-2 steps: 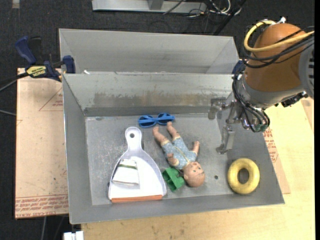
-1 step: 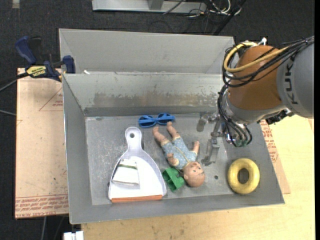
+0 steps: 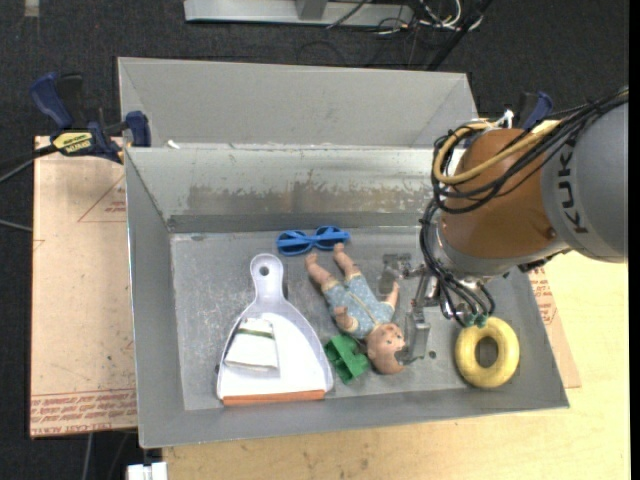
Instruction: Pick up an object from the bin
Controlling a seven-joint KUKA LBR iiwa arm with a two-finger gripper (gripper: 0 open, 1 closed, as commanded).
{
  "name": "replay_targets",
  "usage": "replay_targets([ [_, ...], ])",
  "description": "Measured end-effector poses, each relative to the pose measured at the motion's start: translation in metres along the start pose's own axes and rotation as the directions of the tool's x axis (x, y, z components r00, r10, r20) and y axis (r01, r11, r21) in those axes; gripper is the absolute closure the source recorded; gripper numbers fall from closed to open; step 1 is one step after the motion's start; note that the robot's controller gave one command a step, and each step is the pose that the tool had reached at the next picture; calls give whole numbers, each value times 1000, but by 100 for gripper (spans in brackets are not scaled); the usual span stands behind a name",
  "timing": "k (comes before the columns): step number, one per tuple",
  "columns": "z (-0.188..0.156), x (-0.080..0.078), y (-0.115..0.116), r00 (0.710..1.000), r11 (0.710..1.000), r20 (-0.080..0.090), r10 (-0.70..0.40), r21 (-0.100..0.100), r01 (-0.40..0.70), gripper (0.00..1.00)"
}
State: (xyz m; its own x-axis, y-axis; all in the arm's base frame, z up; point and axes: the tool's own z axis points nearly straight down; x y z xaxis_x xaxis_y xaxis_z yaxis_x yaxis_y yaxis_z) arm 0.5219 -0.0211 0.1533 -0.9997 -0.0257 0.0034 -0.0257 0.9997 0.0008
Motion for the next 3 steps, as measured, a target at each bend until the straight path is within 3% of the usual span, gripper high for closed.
replay_targets([
  [1,1,16,1,1000,1000,6,11,-1,-11,0],
  [2,65,16,5,982,982,10,188,-3,-188,0],
  [3,80,23,4,969,970,20,245,-6,-244,100],
])
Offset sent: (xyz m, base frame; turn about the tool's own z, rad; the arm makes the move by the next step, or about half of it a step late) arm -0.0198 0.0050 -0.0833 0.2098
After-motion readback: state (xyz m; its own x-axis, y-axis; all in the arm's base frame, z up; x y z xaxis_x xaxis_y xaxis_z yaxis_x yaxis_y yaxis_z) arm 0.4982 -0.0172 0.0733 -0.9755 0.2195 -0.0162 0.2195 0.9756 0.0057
